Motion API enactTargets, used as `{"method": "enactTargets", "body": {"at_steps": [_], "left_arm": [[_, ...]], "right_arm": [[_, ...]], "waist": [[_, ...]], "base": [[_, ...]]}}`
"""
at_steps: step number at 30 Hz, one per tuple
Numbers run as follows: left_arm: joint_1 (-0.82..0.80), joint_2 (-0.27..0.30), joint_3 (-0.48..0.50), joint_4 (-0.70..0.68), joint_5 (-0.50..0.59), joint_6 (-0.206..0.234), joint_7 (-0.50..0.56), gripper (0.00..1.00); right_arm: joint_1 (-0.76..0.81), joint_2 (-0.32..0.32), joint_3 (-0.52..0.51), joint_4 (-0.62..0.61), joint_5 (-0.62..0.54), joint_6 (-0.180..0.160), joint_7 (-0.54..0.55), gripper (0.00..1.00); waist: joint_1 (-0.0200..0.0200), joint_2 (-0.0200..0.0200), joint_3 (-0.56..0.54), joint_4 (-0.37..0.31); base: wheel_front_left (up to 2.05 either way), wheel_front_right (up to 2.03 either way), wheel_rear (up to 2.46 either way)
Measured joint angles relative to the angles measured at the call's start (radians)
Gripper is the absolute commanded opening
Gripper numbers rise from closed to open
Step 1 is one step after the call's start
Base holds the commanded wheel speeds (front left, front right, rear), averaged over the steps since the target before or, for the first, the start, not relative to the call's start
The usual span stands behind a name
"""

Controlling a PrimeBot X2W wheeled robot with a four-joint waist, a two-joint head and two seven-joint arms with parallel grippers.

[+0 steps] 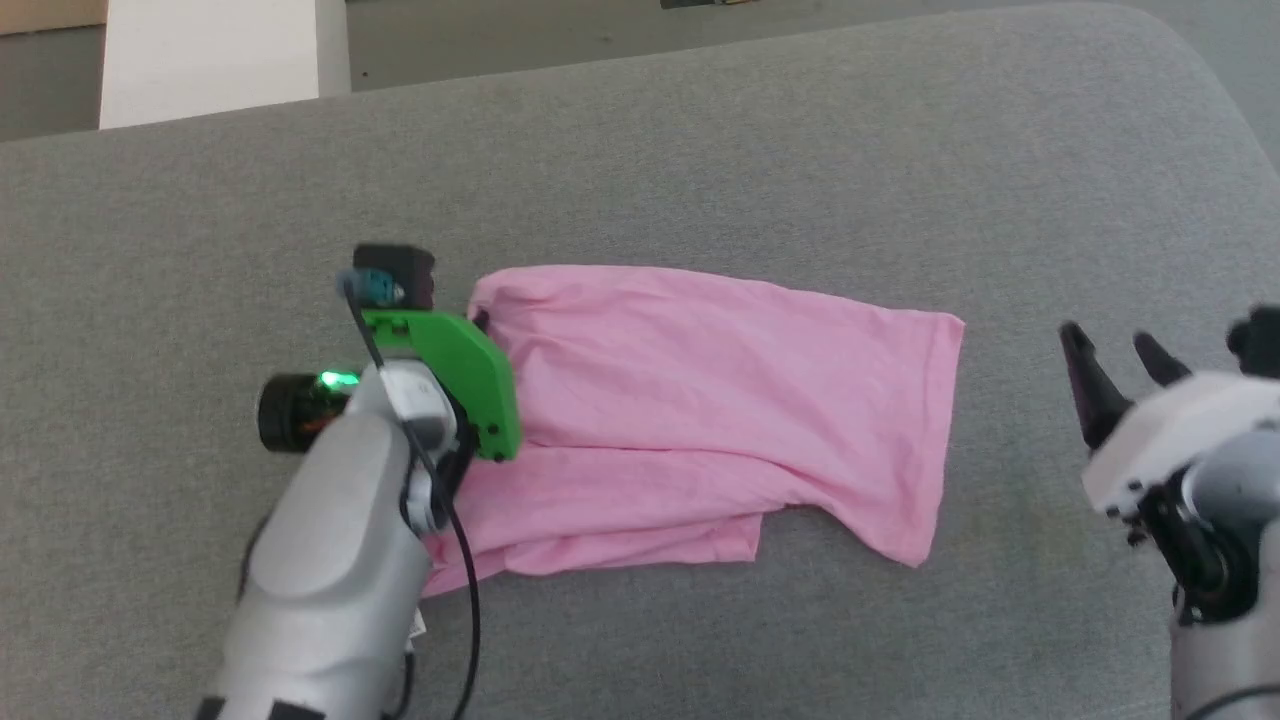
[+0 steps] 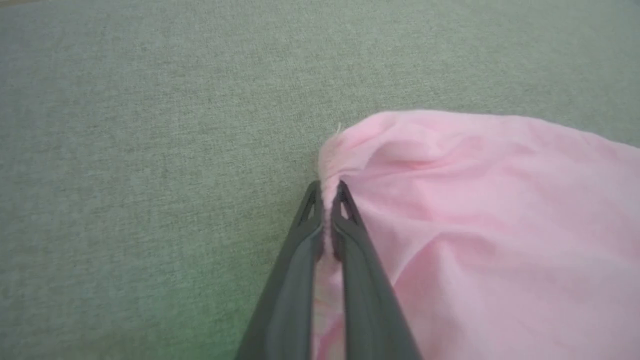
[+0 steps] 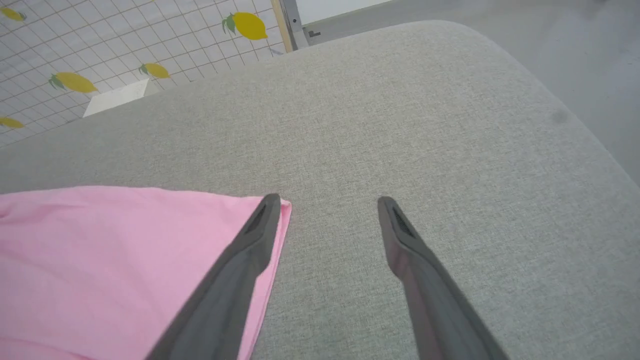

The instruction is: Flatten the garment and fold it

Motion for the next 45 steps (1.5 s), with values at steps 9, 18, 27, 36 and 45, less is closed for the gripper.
{"method": "enactTargets", "body": {"at_steps": [9,18,27,36,45], "left_arm": [[0.128,-0.045,-0.015,-0.175,-0.007,0.028,-0.145,0.0],[0.131,-0.05,-0.034,-0.255,-0.007,0.043,-0.156,0.0],[0.146,-0.055,-0.032,-0.264,-0.045,0.041,-0.146,0.0],[-0.005,-0.06,0.022,-0.233,-0.146,0.007,-0.118,0.0],[-0.364,0.076,0.065,-0.109,-0.095,0.012,-0.02,0.0]], "right_arm": [[-0.159,-0.083,0.118,0.149,-0.11,0.0,0.143,1.0],[-0.231,-0.092,0.14,0.327,-0.181,0.0,0.166,1.0],[-0.272,-0.1,0.177,0.369,-0.147,0.0,0.181,0.0],[-0.433,-0.108,0.177,0.324,0.049,0.0,0.181,0.0],[-0.798,-0.088,0.239,0.31,0.124,0.0,0.16,0.0]], "waist": [[0.0,0.0,0.029,0.055],[0.0,0.0,0.075,0.1],[0.0,0.0,0.083,0.116],[0.0001,0.0,0.061,0.133],[0.0002,0.0,0.082,0.128]], "base": [[0.0,0.0,0.0],[0.0,0.0,0.0],[0.0,0.0,0.0],[0.0,0.0,0.0],[0.0,0.0,0.0]]}}
